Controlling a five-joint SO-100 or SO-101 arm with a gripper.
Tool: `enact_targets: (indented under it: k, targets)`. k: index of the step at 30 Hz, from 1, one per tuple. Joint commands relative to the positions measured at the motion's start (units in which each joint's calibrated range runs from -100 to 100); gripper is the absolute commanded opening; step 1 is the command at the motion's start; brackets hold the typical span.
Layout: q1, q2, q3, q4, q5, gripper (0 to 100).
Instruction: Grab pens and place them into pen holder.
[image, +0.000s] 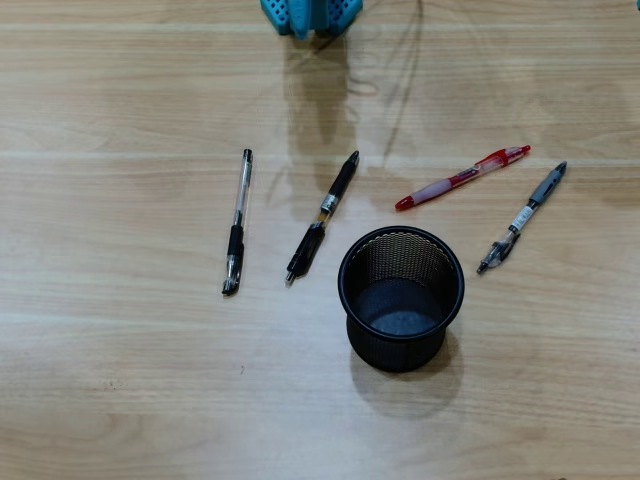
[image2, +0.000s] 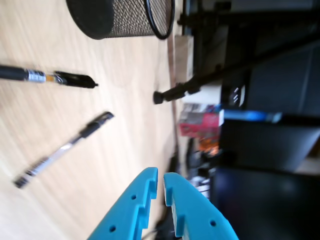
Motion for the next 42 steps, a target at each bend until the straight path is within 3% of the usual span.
enact_targets:
  k: [1,14,25,34,38,42]
  targets:
    - [2.7,2.84,-1.87,0.05,-11.31,2]
    - [3.6,37.78,-17.11,-0.64,-34.12,3]
    - [10.23,48.37,-24.41,-0.04,-35.7,3]
    - [10.59,73.73,-43.42,0.05,-37.22,3]
    - [10.59,84.07,-49.82,0.22,-37.22,8]
    - [11.68,92.63,-55.95,4.7,-37.27,8]
